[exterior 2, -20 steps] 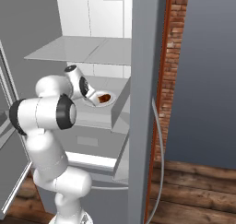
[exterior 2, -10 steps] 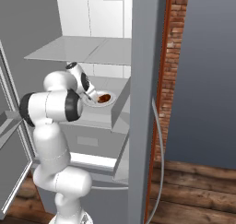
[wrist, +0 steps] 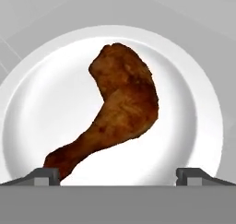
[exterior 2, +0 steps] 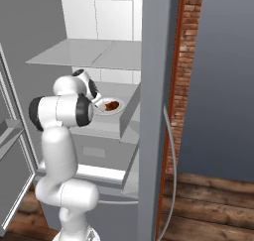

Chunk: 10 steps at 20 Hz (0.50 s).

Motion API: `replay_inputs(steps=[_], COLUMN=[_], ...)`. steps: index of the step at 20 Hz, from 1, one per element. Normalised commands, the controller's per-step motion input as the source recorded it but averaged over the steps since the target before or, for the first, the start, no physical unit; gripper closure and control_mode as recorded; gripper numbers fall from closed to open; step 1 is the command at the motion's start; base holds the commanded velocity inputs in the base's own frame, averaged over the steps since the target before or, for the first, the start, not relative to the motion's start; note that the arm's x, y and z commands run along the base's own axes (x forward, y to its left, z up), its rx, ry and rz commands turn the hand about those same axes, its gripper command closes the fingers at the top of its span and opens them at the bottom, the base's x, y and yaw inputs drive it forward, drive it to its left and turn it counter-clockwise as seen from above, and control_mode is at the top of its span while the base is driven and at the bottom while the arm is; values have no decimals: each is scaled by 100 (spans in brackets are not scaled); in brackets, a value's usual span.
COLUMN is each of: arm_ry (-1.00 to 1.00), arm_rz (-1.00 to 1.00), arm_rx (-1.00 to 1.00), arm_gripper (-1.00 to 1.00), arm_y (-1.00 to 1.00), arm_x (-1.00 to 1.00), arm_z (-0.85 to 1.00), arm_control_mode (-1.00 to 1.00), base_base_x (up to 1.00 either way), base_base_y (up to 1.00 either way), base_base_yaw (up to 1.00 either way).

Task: Retrieve the chicken drumstick from the fridge and place it on the cutting board.

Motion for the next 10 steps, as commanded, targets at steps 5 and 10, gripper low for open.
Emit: replay_inputs(steps=[5,10], arm_ry=[11,6], arm_rz=[-2,-1], arm_rx=[0,2], arm_gripper=[-100,-100], arm_y=[0,0], arm_x=[42,40], arm_z=[-5,0], arm_control_mode=[-100,-100], base_base_x=[0,0], base_base_y=[0,0], base_base_yaw=[0,0])
